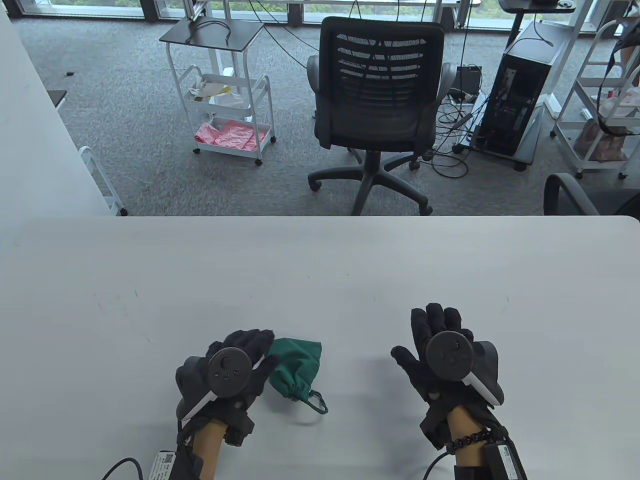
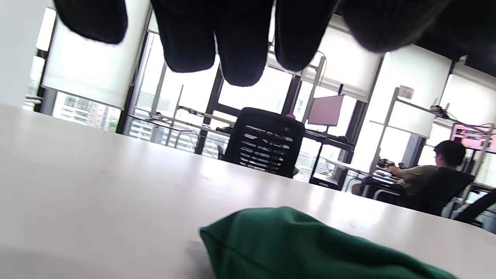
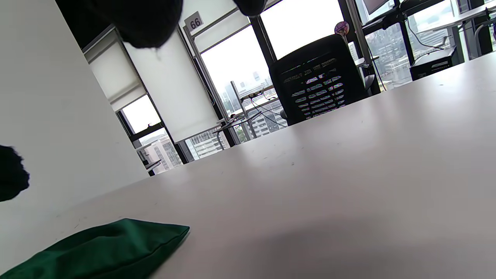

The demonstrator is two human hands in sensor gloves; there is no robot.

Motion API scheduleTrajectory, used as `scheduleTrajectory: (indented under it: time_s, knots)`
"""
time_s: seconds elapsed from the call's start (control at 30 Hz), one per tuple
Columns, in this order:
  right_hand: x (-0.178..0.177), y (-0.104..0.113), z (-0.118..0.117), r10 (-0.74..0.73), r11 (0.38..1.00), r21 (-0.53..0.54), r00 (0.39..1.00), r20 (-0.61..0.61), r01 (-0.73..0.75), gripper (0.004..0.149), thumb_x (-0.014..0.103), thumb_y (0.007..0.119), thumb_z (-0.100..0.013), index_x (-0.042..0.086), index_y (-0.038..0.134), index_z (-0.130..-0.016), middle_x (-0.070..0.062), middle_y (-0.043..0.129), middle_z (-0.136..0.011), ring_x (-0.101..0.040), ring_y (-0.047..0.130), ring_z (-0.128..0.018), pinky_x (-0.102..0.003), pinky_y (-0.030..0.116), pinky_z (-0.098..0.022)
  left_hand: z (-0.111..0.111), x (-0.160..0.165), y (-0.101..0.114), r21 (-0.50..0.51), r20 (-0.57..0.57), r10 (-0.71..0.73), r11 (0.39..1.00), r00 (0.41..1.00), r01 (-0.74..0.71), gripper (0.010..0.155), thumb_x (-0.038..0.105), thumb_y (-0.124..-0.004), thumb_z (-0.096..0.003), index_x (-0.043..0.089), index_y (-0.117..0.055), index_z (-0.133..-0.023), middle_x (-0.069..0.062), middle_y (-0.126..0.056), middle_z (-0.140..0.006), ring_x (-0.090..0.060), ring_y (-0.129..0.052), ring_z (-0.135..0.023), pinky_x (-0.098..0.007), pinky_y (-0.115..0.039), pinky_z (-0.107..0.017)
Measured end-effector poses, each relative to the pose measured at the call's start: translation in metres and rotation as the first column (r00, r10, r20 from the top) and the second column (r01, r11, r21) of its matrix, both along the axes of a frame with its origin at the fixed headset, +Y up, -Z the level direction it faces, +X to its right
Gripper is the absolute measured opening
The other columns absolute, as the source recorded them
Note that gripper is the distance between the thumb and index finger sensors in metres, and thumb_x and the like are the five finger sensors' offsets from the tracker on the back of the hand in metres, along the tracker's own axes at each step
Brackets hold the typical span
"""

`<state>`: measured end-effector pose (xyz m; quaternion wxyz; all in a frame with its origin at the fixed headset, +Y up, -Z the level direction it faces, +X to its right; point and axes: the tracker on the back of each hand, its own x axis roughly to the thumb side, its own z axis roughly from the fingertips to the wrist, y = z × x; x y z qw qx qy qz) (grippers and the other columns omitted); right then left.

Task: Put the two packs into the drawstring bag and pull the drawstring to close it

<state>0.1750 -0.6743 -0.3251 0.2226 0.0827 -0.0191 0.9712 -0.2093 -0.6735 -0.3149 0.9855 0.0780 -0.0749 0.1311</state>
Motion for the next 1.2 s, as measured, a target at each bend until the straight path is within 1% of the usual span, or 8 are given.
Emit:
scheduleTrajectory:
  time_s: [0.1, 0.13, 0.33, 0.43, 0.6, 0.73, 0.93, 1.2]
  knots:
    - [-0.001, -0.001, 0.001, 0.005, 1.000, 0.006, 1.000, -0.006, -0.005, 0.081, 0.049, 0.069, -0.053, 0.007, 0.031, -0.110, -0.027, 0.015, -0.112, -0.055, 0.010, -0.098, -0.076, 0.019, -0.064, 0.000, -0.013, 0.000, -0.005, -0.066, -0.047, 0.999, 0.997, 0.047, 0.074, 0.060, -0.066, -0.0498, 0.029, -0.044, -0.113, -0.017, -0.048, -0.120, -0.052, -0.053, -0.108, -0.077, -0.048, -0.070]
    - [0.000, -0.001, 0.001, 0.005, 1.000, 0.011, 1.000, -0.005, -0.005, 0.081, 0.049, 0.069, -0.053, 0.007, 0.030, -0.110, -0.026, 0.015, -0.112, -0.055, 0.010, -0.098, -0.076, 0.019, -0.064, -0.001, -0.016, -0.002, -0.061, -0.085, -0.034, 0.998, 0.996, 0.029, 0.078, 0.061, -0.065, -0.0504, 0.028, -0.035, -0.114, -0.020, -0.039, -0.121, -0.055, -0.045, -0.109, -0.077, -0.043, -0.070]
    - [0.004, 0.002, 0.003, 0.002, 0.999, 0.049, 1.000, 0.004, -0.002, 0.081, 0.049, 0.069, -0.052, 0.010, 0.028, -0.110, -0.026, 0.015, -0.113, -0.055, 0.010, -0.098, -0.076, 0.020, -0.064, -0.002, -0.019, -0.014, -0.171, -0.052, 0.041, 0.984, 0.998, -0.049, 0.089, 0.064, -0.060, -0.0517, 0.025, -0.005, -0.110, -0.025, -0.006, -0.117, -0.062, -0.011, -0.103, -0.078, -0.022, -0.067]
    - [0.006, 0.003, 0.004, -0.011, 0.998, 0.057, 1.000, 0.009, 0.011, 0.081, 0.049, 0.069, -0.052, 0.010, 0.029, -0.110, -0.026, 0.016, -0.113, -0.055, 0.011, -0.098, -0.076, 0.020, -0.064, -0.002, -0.018, -0.013, -0.154, -0.053, 0.050, 0.986, 0.997, -0.057, 0.090, 0.064, -0.060, -0.0518, 0.023, -0.005, -0.110, -0.027, -0.005, -0.116, -0.063, -0.008, -0.101, -0.078, -0.020, -0.065]
    - [0.005, 0.003, 0.004, -0.027, 0.997, 0.069, 1.000, 0.012, 0.026, 0.081, 0.049, 0.069, -0.053, 0.008, 0.030, -0.110, -0.026, 0.017, -0.113, -0.055, 0.012, -0.099, -0.076, 0.021, -0.064, 0.001, -0.008, -0.009, -0.130, -0.025, 0.075, 0.988, 0.997, -0.078, 0.088, 0.063, -0.060, -0.0516, 0.015, -0.017, -0.112, -0.027, -0.014, -0.117, -0.062, -0.014, -0.103, -0.078, -0.024, -0.067]
    - [0.007, 0.006, 0.005, -0.040, 0.995, 0.093, 0.999, 0.018, 0.038, 0.081, 0.049, 0.069, -0.053, 0.008, 0.030, -0.110, -0.026, 0.018, -0.113, -0.055, 0.012, -0.099, -0.076, 0.021, -0.064, 0.004, -0.003, -0.006, -0.088, -0.012, 0.024, 0.996, 1.000, -0.025, 0.088, 0.063, -0.060, -0.0518, 0.018, -0.013, -0.112, -0.026, -0.011, -0.117, -0.062, -0.013, -0.103, -0.078, -0.023, -0.066]
    - [0.011, 0.003, 0.003, -0.049, 0.996, 0.068, 0.999, 0.012, 0.048, 0.082, 0.051, 0.068, -0.052, 0.008, 0.029, -0.111, -0.029, 0.016, -0.112, -0.058, 0.011, -0.098, -0.078, 0.017, -0.062, 0.004, 0.004, -0.007, -0.109, 0.000, 0.006, 0.994, 1.000, -0.006, 0.088, 0.064, -0.060, -0.0520, 0.019, -0.012, -0.111, -0.026, -0.011, -0.117, -0.062, -0.013, -0.103, -0.079, -0.025, -0.067]
    - [0.009, 0.002, 0.006, -0.051, 0.996, 0.076, 0.999, 0.016, 0.050, 0.082, 0.051, 0.068, -0.052, 0.007, 0.030, -0.110, -0.031, 0.018, -0.112, -0.060, 0.016, -0.098, -0.079, 0.018, -0.062, 0.006, 0.011, -0.004, -0.072, 0.000, -0.015, 0.997, 1.000, 0.015, 0.087, 0.064, -0.060, -0.0518, 0.019, -0.017, -0.112, -0.027, -0.017, -0.118, -0.063, -0.024, -0.104, -0.080, -0.032, -0.068]
